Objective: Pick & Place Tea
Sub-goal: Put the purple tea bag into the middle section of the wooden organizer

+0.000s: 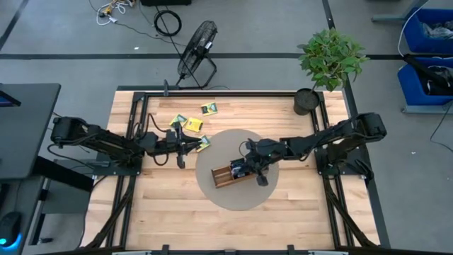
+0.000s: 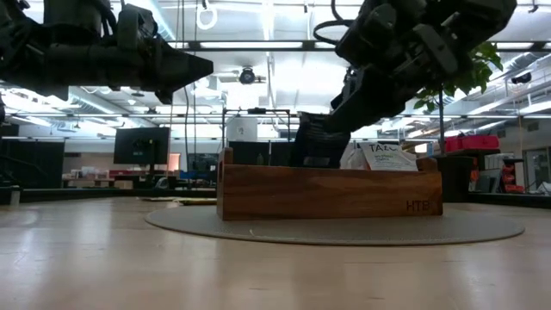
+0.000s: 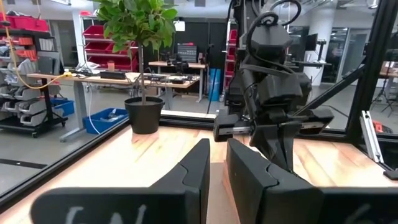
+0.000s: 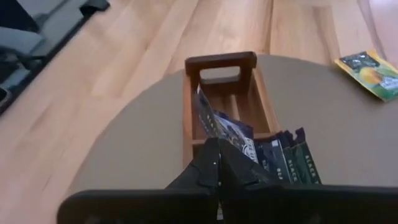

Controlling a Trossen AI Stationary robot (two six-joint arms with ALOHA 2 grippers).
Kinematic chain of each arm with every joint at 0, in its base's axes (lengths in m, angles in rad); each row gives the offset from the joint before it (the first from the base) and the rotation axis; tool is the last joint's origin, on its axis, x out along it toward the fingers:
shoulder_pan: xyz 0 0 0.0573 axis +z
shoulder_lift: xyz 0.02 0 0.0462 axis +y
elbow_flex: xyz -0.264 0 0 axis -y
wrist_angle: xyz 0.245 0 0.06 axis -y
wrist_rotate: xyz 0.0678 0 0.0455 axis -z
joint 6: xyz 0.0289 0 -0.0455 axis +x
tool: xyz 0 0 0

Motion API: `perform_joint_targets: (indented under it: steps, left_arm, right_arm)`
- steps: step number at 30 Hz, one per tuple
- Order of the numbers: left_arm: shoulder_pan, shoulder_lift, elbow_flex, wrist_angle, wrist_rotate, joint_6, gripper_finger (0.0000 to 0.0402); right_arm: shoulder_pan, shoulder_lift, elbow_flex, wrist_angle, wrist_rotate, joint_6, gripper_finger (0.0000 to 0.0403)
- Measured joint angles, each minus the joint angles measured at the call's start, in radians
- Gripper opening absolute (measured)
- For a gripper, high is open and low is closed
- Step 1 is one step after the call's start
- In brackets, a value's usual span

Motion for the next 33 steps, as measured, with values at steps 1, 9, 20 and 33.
perform_joint_targets:
  steps: [1, 9, 20, 33]
  left_arm:
    - [0.0, 0.0, 0.0, 0.0, 0.0, 0.0, 0.0057]
    - [0.0, 0.0, 0.0, 0.01, 0.0, 0.0, 0.0057]
    - [0.0, 0.0, 0.0, 0.014, 0.0, 0.0, 0.0057]
    - [0.0, 0.0, 0.0, 0.014, 0.0, 0.001, 0.0057]
  right_arm:
    - [0.0, -0.001, 0.004, -0.014, 0.002, 0.0, 0.0]
    - [-0.002, -0.071, 0.008, -0.056, -0.025, 0.058, 0.0]
    - [-0.002, -0.062, 0.008, -0.1, 0.024, 0.082, 0.0]
    - [0.012, -0.053, 0.008, -0.099, 0.087, 0.079, 0.0]
